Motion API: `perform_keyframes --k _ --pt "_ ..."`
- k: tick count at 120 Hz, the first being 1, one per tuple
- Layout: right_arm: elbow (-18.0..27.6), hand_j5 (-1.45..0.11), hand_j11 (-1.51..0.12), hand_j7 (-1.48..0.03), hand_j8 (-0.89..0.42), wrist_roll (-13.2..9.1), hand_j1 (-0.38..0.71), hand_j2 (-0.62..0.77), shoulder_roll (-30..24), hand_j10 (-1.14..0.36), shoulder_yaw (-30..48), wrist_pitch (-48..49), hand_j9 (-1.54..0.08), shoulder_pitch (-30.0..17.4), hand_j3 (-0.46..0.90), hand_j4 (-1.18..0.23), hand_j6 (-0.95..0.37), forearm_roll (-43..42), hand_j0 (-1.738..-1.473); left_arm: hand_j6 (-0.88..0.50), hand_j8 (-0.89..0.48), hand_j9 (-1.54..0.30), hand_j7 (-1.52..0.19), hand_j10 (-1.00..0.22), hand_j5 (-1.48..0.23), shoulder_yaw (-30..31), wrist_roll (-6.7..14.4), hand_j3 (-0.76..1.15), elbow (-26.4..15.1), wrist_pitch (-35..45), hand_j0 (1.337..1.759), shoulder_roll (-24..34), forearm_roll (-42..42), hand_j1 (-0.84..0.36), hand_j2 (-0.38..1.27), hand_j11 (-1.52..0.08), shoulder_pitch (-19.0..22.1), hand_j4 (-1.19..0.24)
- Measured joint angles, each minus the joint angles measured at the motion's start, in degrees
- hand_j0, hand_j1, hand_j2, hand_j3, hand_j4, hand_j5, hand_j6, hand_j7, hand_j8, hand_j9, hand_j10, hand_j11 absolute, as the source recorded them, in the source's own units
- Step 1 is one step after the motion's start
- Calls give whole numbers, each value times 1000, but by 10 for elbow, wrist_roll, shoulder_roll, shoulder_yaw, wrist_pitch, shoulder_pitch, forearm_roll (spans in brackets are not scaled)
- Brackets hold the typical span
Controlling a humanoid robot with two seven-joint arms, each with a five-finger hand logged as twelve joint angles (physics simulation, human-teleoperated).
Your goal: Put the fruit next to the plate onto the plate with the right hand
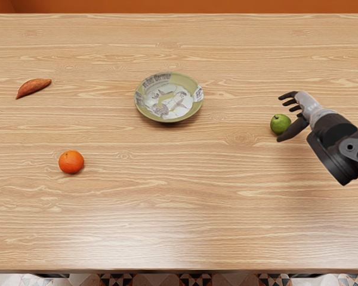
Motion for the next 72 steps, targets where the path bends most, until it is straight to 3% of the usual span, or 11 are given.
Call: perform_keyframes --k 72 --pt "-63 -434 -437 -436 -347 0 51 -63 59 -337 -19 -7 -436 -3 0 -340 -340 -25 -1658 -21 -21 -27 -27 -21 -27 0 0 0 0 0 1658 0 0 325 4 -27 0 -21"
